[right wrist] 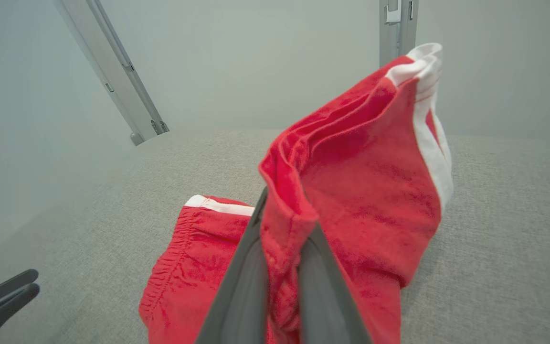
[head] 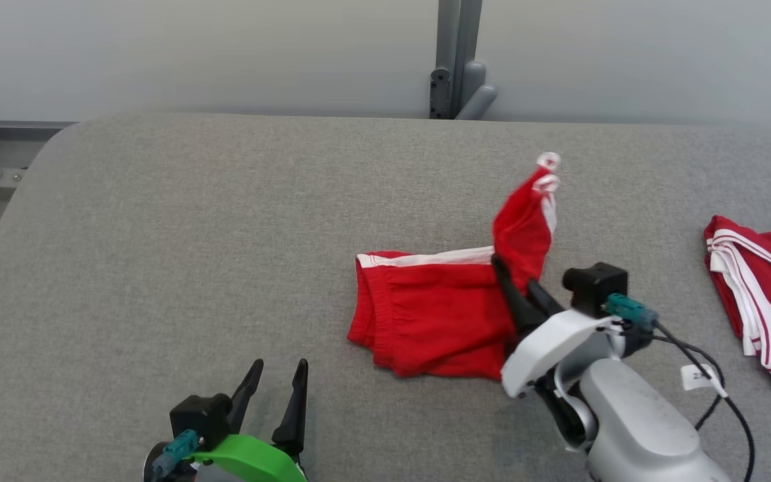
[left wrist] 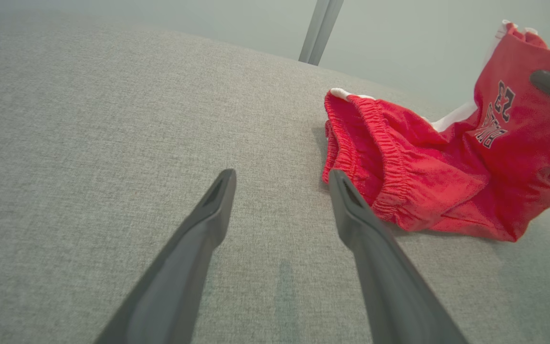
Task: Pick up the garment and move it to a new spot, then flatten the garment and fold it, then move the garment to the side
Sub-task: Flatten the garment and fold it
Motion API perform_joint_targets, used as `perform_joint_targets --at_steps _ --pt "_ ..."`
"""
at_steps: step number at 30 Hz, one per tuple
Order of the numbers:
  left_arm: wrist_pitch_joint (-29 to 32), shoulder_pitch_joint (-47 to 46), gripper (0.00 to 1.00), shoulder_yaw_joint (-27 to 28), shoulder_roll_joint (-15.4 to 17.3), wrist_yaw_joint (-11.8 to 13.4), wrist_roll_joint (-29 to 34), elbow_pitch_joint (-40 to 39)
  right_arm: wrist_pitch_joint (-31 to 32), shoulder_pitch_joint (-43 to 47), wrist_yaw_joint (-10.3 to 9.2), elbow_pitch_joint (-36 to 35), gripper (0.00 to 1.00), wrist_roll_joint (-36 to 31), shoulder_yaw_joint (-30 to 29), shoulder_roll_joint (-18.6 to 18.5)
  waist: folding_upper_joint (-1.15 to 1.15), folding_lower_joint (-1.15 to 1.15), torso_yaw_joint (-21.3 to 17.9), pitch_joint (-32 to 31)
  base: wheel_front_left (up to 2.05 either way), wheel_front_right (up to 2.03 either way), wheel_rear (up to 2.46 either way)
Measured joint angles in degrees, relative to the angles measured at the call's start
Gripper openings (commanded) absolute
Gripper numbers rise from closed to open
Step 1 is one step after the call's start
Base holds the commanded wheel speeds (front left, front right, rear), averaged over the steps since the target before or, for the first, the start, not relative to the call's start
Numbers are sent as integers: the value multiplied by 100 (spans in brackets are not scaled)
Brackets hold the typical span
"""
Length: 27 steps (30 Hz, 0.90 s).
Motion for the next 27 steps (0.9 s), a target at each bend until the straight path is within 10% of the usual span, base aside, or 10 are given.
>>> perform_joint_targets --at_steps 8,10,17,27 --pt "1 8 100 -96 -2 0 -75 34 58 -202 0 116 2 617 1564 248 0 0 320 -45 0 0 0" --pt "1 9 100 -85 -1 0 -54 46 46 -265 0 244 100 747 1784 268 0 0 385 -60 0 0 0" --pt "1 6 100 216 9 0 116 60 13 -321 1 -43 100 1169 1912 298 0 0 370 -114 0 0 0" --pt "1 158 100 1196 2 153 722 -305 7 500 -1 -290 100 -54 -348 88 0 0 -189 -158 0 0 0"
